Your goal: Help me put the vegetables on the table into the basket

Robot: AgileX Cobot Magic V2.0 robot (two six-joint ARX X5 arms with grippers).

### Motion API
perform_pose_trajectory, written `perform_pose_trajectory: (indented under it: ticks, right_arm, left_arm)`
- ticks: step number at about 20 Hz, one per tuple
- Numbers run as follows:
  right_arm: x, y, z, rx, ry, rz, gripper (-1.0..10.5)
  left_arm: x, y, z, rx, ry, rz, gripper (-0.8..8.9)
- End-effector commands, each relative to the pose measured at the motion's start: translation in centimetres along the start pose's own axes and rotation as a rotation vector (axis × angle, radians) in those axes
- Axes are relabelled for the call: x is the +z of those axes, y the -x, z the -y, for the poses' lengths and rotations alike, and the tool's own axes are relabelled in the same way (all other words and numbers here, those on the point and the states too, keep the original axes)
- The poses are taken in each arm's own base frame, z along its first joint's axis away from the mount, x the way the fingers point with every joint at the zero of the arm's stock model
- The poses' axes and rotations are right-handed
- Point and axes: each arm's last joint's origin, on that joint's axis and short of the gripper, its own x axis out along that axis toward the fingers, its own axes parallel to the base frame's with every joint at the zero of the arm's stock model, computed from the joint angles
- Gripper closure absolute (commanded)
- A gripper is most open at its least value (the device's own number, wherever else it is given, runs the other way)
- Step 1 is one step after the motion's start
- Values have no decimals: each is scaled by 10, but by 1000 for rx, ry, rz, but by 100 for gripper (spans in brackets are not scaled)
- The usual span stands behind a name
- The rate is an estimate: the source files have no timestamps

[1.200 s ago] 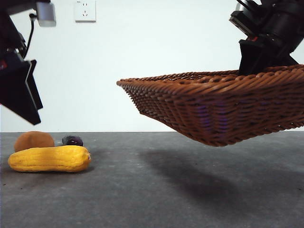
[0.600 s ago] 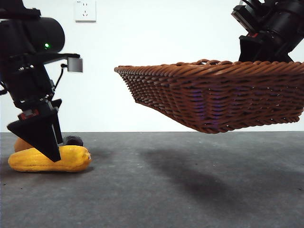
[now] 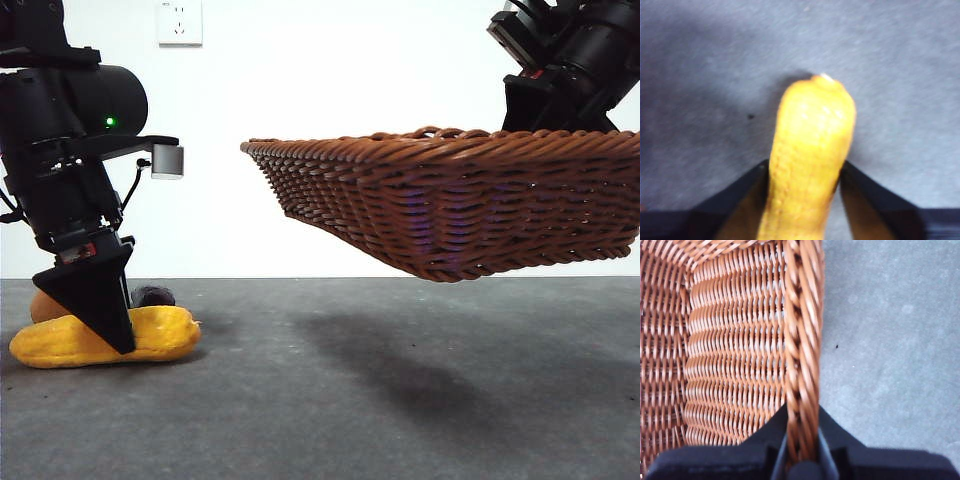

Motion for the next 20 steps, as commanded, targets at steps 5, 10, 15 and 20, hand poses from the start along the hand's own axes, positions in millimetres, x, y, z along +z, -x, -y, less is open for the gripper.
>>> perform_pose_trajectory:
  ticks: [5, 10, 15, 20]
  right_arm:
    - [0, 1, -1, 17, 8, 10, 958]
    - [1, 1, -1, 8, 8, 18, 958]
    - [4, 0, -1, -22, -42, 39, 959]
    - [6, -15, -26, -47, -33, 36, 959]
  left_arm:
    - [5, 11, 3, -40, 82, -22, 821]
    - [14, 108, 25, 64, 127, 163, 820]
    - [-10, 215, 83, 230, 168, 530, 820]
    - [10, 219, 109, 88, 100, 658, 820]
